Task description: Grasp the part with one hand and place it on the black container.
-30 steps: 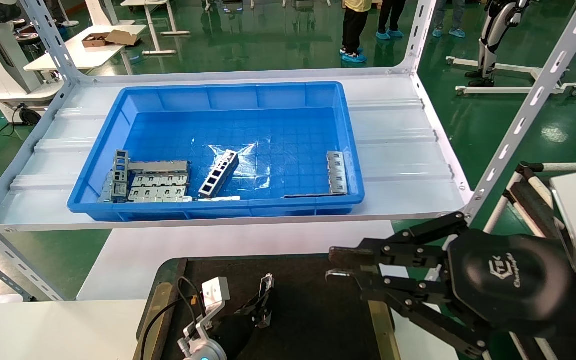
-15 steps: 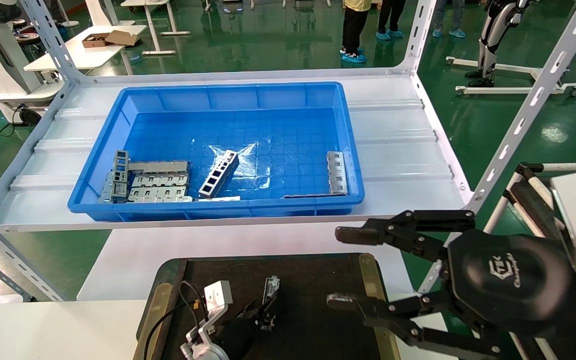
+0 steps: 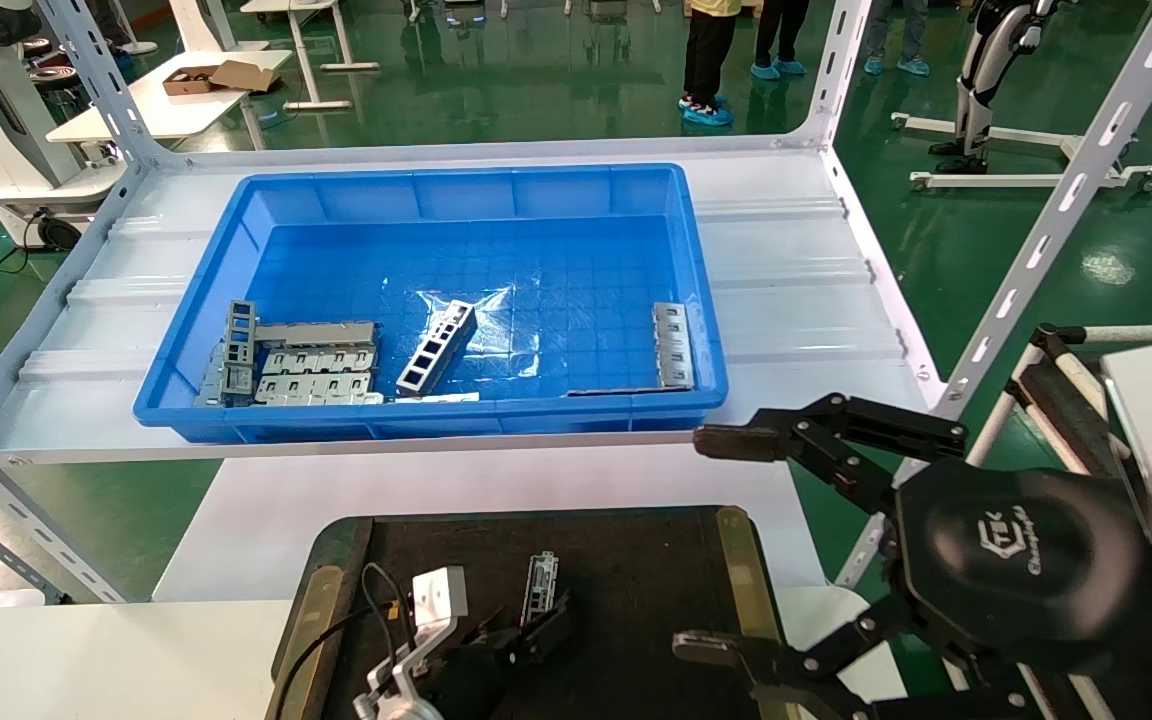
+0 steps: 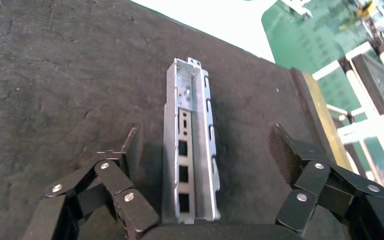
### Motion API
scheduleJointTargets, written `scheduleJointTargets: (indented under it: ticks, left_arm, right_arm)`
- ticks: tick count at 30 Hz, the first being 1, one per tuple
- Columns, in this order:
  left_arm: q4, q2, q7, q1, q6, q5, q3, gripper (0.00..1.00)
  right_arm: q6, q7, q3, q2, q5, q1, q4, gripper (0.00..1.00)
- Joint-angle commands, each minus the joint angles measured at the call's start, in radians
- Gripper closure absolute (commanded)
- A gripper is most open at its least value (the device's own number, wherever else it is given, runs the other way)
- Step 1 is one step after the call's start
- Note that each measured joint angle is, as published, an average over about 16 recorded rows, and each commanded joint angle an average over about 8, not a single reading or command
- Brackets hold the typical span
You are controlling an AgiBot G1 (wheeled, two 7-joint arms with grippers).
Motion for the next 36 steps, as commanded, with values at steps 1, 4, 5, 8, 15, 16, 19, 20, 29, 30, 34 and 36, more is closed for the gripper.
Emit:
scheduleJointTargets:
  ticks: [1, 4, 5, 8, 15, 16, 19, 20, 29, 30, 34, 36]
  left_arm:
    - [-0.013, -0.014, 0.017, 0.008, 0.025, 0.010, -0.010, 0.00]
    - [-0.028, -0.051, 0.047, 0.020, 0.093, 0.011, -0.036, 0.00]
    - [-0.032, -0.064, 0.058, 0.023, 0.118, 0.009, -0.044, 0.00]
    - [-0.038, -0.105, 0.089, 0.029, 0.204, 0.000, -0.069, 0.00]
    - [-0.033, -0.199, 0.153, 0.028, 0.412, -0.029, -0.107, 0.00]
    - [-0.032, -0.212, 0.163, 0.027, 0.440, -0.031, -0.111, 0.00]
    - [-0.031, -0.251, 0.185, 0.024, 0.521, -0.041, -0.119, 0.00]
    - [-0.031, -0.264, 0.191, 0.023, 0.548, -0.045, -0.121, 0.00]
    - [-0.053, -0.393, 0.226, 0.019, 0.749, -0.075, -0.142, 0.00]
    - [-0.057, -0.408, 0.230, 0.019, 0.767, -0.078, -0.145, 0.00]
    - [-0.068, -0.459, 0.247, 0.014, 0.833, -0.091, -0.158, 0.00]
    - [-0.074, -0.482, 0.255, 0.009, 0.865, -0.096, -0.163, 0.00]
  right_arm:
    - [0.000, 0.000, 0.000, 0.000, 0.000, 0.000, 0.000, 0.00]
    - [0.000, 0.000, 0.000, 0.000, 0.000, 0.000, 0.000, 0.00]
    - [0.000, 0.000, 0.000, 0.000, 0.000, 0.000, 0.000, 0.00]
    - [0.000, 0.000, 0.000, 0.000, 0.000, 0.000, 0.000, 0.00]
    - [0.000, 0.000, -0.001, 0.000, 0.001, 0.000, 0.000, 0.00]
    - [0.000, 0.000, -0.001, 0.000, 0.001, 0.000, 0.000, 0.00]
    - [0.000, -0.001, -0.001, 0.000, 0.001, 0.000, 0.000, 0.00]
    - [0.000, -0.001, -0.001, 0.000, 0.001, 0.000, 0.000, 0.00]
    - [0.001, -0.001, -0.002, 0.001, 0.001, 0.000, 0.000, 0.00]
    - [0.001, -0.001, -0.002, 0.001, 0.001, 0.000, 0.000, 0.00]
    - [0.001, -0.001, -0.002, 0.001, 0.001, 0.000, 0.000, 0.00]
    - [0.001, -0.001, -0.002, 0.001, 0.001, 0.000, 0.000, 0.00]
